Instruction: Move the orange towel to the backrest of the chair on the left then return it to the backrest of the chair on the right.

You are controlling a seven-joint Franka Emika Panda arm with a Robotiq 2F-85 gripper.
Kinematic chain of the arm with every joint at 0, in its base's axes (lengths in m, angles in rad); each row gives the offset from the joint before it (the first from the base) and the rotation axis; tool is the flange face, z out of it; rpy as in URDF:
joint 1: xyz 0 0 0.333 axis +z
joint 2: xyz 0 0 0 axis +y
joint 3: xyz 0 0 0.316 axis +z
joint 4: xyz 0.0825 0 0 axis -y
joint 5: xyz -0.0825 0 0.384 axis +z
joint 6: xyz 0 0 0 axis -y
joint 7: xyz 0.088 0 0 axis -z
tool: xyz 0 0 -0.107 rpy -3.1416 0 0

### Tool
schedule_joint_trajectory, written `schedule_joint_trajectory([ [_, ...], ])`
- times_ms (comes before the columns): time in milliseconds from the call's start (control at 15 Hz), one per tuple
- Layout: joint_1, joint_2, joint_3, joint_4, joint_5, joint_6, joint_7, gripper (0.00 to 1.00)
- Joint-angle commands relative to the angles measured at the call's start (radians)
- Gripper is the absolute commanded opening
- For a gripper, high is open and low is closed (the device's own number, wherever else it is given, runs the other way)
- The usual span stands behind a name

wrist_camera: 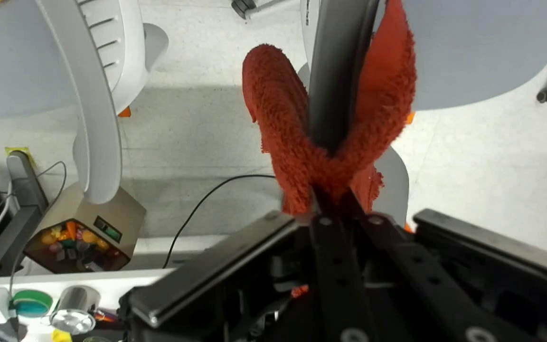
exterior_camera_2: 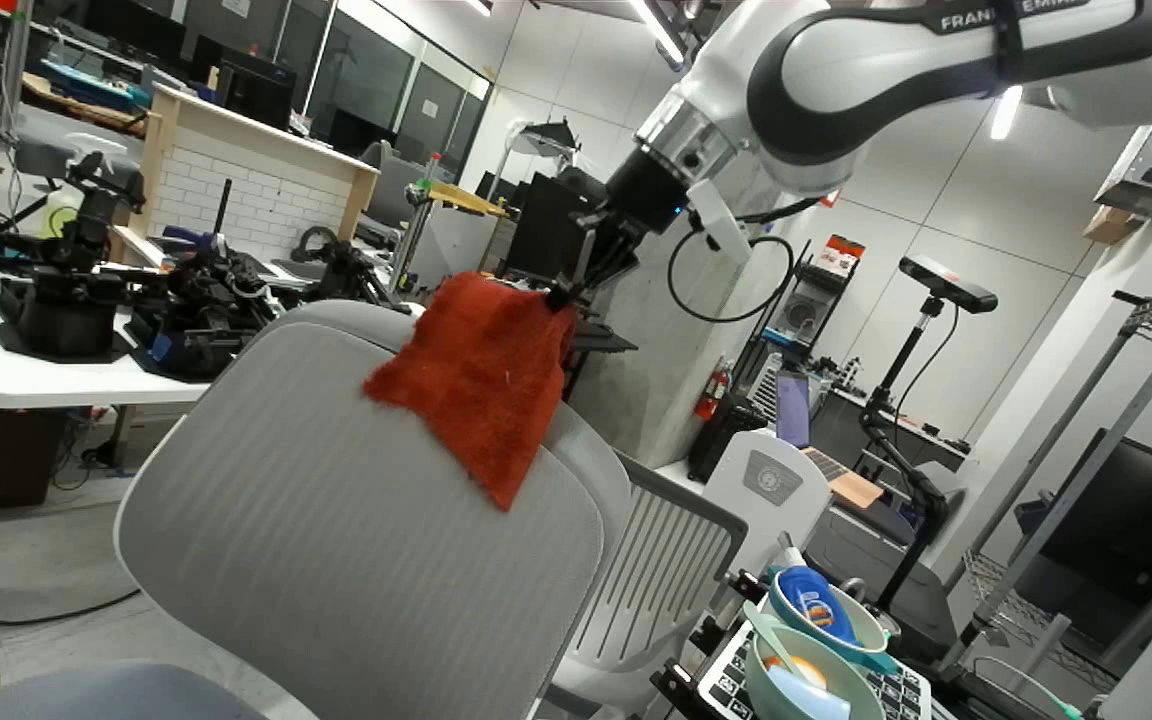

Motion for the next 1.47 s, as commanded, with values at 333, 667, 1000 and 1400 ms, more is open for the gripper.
schedule_joint_trajectory([
  [333,-0.135,-0.203,-0.137,0.08,0.206,-0.18,-0.28,0.02],
  [667,-0.179,-0.244,-0.222,0.054,0.215,-0.207,-0.385,0.02],
  [1000,-0.179,-0.219,-0.226,0.01,0.189,-0.19,-0.381,0.02],
  [1400,-0.152,-0.199,-0.19,-0.073,0.161,-0.175,-0.361,0.02],
])
